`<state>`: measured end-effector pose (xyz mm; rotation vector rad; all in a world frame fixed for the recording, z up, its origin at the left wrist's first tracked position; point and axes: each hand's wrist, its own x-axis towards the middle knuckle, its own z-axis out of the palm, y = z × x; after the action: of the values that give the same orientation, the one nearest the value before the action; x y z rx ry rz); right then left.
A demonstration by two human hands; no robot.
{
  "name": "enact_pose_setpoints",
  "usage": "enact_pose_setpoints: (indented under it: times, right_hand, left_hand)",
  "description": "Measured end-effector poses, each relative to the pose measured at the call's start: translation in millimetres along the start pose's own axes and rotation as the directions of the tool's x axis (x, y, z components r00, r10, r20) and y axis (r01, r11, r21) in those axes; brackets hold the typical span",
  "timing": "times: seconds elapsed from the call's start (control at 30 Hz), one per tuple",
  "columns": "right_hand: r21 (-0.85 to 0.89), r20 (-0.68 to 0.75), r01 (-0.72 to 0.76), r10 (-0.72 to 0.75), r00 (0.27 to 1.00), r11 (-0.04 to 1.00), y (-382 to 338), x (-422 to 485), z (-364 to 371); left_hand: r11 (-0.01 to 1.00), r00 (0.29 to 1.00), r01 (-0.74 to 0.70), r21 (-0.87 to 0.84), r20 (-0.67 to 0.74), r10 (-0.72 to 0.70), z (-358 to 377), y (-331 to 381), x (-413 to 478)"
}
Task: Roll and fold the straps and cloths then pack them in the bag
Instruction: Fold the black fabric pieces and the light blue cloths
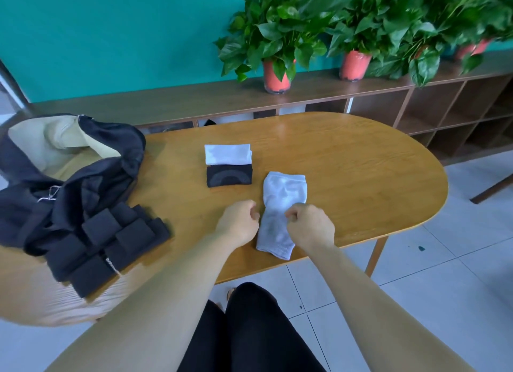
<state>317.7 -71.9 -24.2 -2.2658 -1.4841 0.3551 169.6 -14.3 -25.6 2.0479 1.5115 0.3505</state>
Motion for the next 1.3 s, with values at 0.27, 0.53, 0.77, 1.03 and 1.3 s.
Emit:
enact_pose_setpoints:
  times: [0.27,0.53,0.77,1.03,1.3]
  right_hand:
    - [-0.379,-0.004,0.19,-0.207,0.978,0.906,10,18,23]
    - [-0.425,-0.18,0.195,-0.293,0.939,0.884,22,17,47]
    - [-0.434,-0.157,0.217,-0.31,0.938,0.875,26,21,40]
    - [-0.461,-0.125,0.306,-0.402,0.907,0.833,24,22,37]
    - [-0.302,-0.255,0.325,-0.405,0.878,0.896,12,10,29]
  left_hand:
    - [0.996,0.999,0.033,-0.087,-0.008,-0.034,12,6,5]
    - [0.959,0.99,0.128,-0.251,-0.023,-0.139,18,24,29]
    - [0.963,0.989,0.111,-0.247,-0.067,-0.132,17,23,39]
    - [0.987,0.983,-0.086,0.135,-0.152,0.106,-4,4,22]
    - [0.835,0.978,-0.107,0.54,-0.095,0.186,-4,-19,2]
